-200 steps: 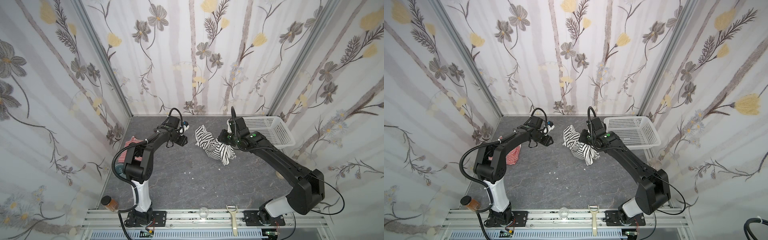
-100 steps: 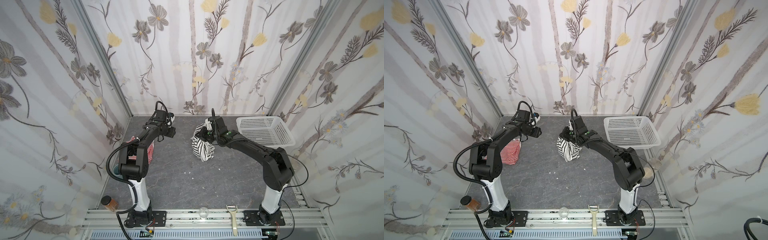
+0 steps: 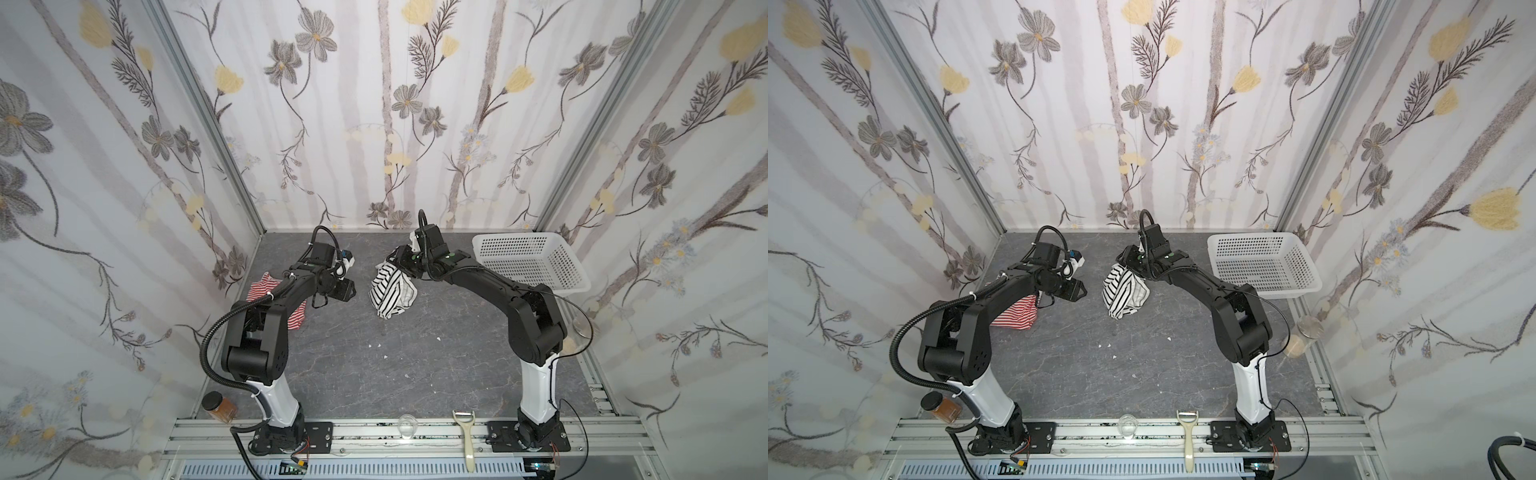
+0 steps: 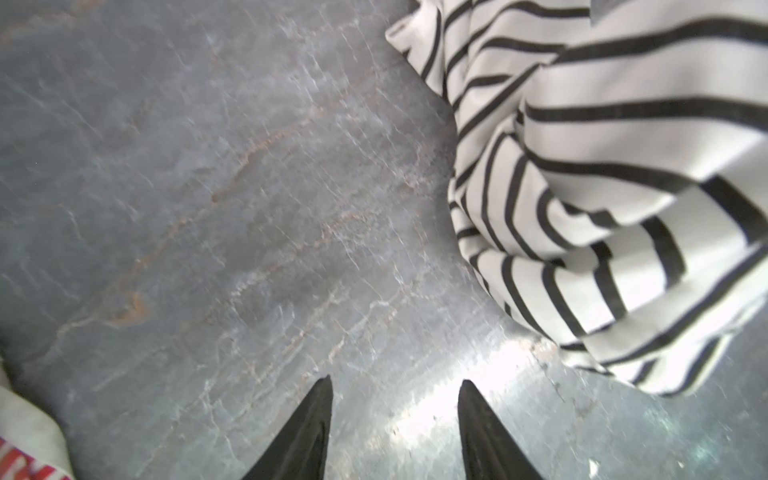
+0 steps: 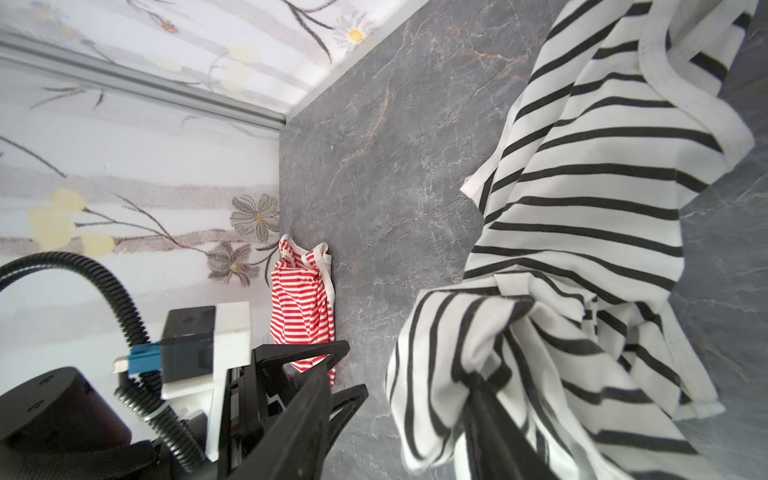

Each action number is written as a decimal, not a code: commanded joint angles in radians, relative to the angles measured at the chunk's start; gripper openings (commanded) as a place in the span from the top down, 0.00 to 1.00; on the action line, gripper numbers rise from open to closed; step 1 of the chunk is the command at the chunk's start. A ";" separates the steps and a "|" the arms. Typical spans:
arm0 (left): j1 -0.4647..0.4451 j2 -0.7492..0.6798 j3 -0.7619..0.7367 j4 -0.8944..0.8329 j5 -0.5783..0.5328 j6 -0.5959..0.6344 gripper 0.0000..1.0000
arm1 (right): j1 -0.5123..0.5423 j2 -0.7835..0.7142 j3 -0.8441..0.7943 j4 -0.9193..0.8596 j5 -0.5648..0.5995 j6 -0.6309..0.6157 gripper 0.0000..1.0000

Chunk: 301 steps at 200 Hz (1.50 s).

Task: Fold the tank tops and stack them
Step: 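Drag the striped top with right gripper toward the left gripper, then grasp the striped top's edge with left gripper while right gripper holds another edge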

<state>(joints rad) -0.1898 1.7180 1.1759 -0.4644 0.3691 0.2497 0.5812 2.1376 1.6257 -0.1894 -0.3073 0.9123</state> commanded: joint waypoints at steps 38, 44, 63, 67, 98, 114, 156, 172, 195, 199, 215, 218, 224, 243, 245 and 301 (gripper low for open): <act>-0.129 -0.156 -0.183 0.023 0.077 0.104 0.50 | -0.013 -0.227 -0.236 -0.017 0.129 -0.098 0.50; -0.147 -0.164 -0.196 0.030 0.075 0.106 0.50 | -0.015 -0.246 -0.274 -0.008 0.132 -0.095 0.50; -0.199 -0.176 -0.221 0.064 0.053 0.108 0.50 | -0.022 -0.291 -0.393 0.046 0.118 -0.080 0.53; -0.210 -0.176 -0.223 0.072 0.040 0.108 0.51 | -0.023 -0.299 -0.414 0.056 0.114 -0.075 0.53; -0.327 -0.147 -0.211 0.139 -0.144 0.101 0.50 | -0.022 -0.338 -0.562 0.157 0.077 -0.024 0.55; -0.365 -0.129 -0.195 0.157 -0.190 0.093 0.51 | -0.023 -0.356 -0.616 0.190 0.071 -0.007 0.55; -0.438 -0.109 -0.183 0.205 -0.291 0.062 0.50 | -0.024 -0.385 -0.677 0.222 0.068 0.007 0.56; -0.456 -0.083 -0.164 0.210 -0.344 0.035 0.49 | -0.024 -0.390 -0.686 0.232 0.066 0.007 0.56; -0.473 -0.057 -0.145 0.213 -0.376 0.010 0.49 | -0.025 -0.390 -0.688 0.237 0.061 0.005 0.56; -0.474 -0.054 -0.142 0.214 -0.382 0.005 0.49 | -0.025 -0.390 -0.688 0.238 0.060 0.005 0.56; -0.475 -0.037 -0.132 0.218 -0.411 -0.015 0.49 | -0.026 -0.395 -0.692 0.243 0.059 0.005 0.57; -0.475 -0.033 -0.128 0.219 -0.417 -0.017 0.49 | -0.025 -0.396 -0.693 0.244 0.057 0.005 0.57; -0.475 -0.024 -0.125 0.220 -0.425 -0.021 0.49 | -0.024 -0.398 -0.696 0.248 0.055 0.005 0.57; -0.475 -0.005 -0.115 0.222 -0.443 -0.033 0.49 | -0.026 -0.400 -0.698 0.251 0.054 0.003 0.57; -0.475 -0.004 -0.115 0.223 -0.446 -0.034 0.49 | -0.025 -0.400 -0.699 0.254 0.055 0.003 0.57; -0.457 -0.033 -0.145 0.239 -0.505 -0.047 0.50 | -0.023 -0.402 -0.714 0.274 0.049 0.007 0.58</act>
<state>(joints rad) -0.6617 1.7199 1.0500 -0.2470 -0.1040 0.2272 0.5560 1.7466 0.9161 0.0219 -0.2558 0.9085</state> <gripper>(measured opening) 0.503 0.426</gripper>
